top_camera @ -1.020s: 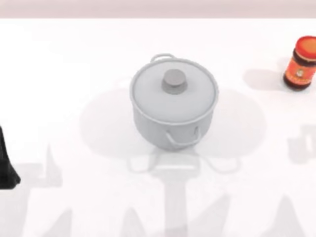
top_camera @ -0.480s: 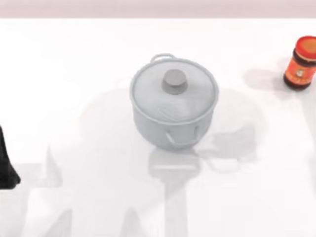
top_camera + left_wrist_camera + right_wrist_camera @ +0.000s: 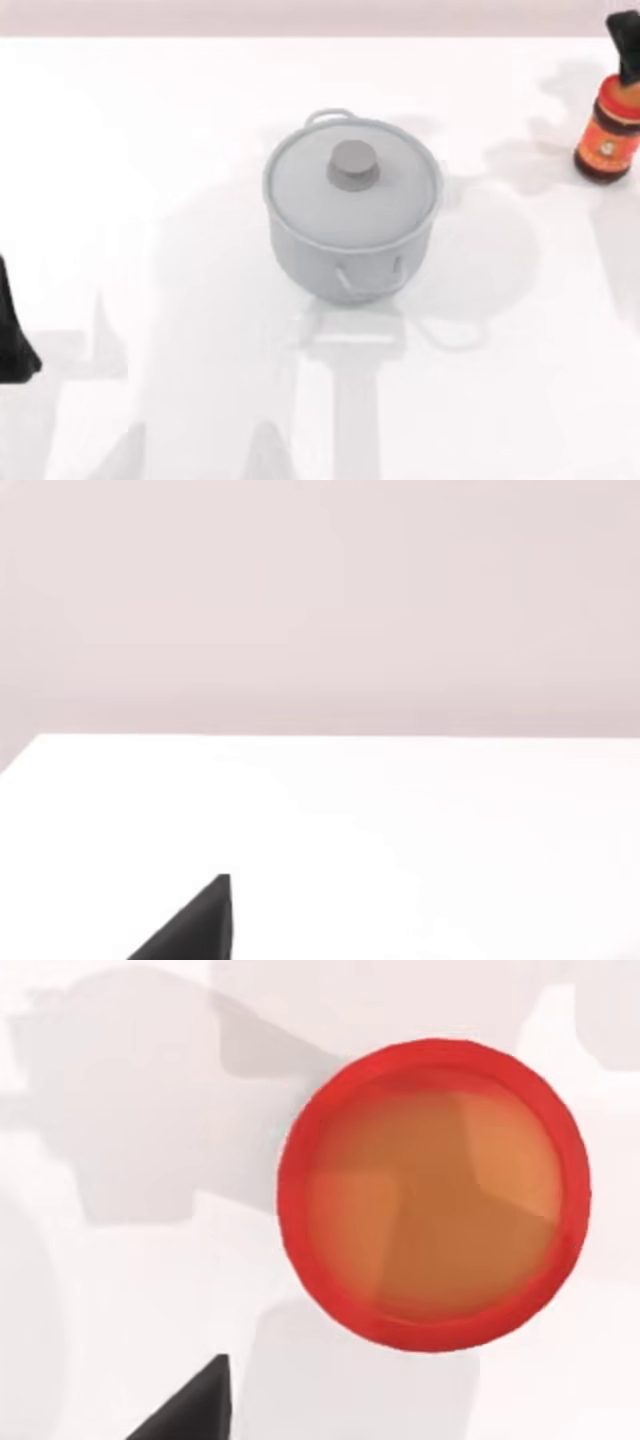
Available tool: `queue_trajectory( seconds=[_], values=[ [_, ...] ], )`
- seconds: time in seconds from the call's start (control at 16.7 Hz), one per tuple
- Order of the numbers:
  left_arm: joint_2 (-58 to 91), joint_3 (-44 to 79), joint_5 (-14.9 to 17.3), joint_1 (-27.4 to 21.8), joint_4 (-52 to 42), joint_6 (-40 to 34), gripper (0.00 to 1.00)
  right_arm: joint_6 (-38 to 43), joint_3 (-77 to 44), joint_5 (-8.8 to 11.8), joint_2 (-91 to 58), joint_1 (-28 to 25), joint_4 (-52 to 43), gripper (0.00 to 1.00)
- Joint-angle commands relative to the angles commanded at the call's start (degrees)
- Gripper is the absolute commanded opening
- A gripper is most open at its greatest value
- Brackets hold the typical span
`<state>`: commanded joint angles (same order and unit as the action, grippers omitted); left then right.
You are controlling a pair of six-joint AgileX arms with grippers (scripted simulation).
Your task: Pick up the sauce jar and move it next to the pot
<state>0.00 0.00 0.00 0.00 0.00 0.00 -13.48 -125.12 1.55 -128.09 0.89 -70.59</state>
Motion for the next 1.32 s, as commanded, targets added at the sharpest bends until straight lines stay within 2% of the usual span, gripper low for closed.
queue_trajectory(
  seconds=[0.36,0.72,1.14,1.32],
  values=[
    [0.0,0.0,0.0,0.0,0.0,0.0,1.00,-2.1,-11.7,1.0,-12.4,-1.1,-4.7,1.00],
    [0.0,0.0,0.0,0.0,0.0,0.0,1.00,-2.1,-11.4,0.9,-12.4,-0.8,-4.4,1.00],
    [0.0,0.0,0.0,0.0,0.0,0.0,1.00,-1.8,-4.5,0.9,-14.2,-1.4,4.4,1.00],
    [0.0,0.0,0.0,0.0,0.0,0.0,1.00,-1.8,-4.2,0.9,-14.4,-1.4,4.8,1.00]
  ],
)
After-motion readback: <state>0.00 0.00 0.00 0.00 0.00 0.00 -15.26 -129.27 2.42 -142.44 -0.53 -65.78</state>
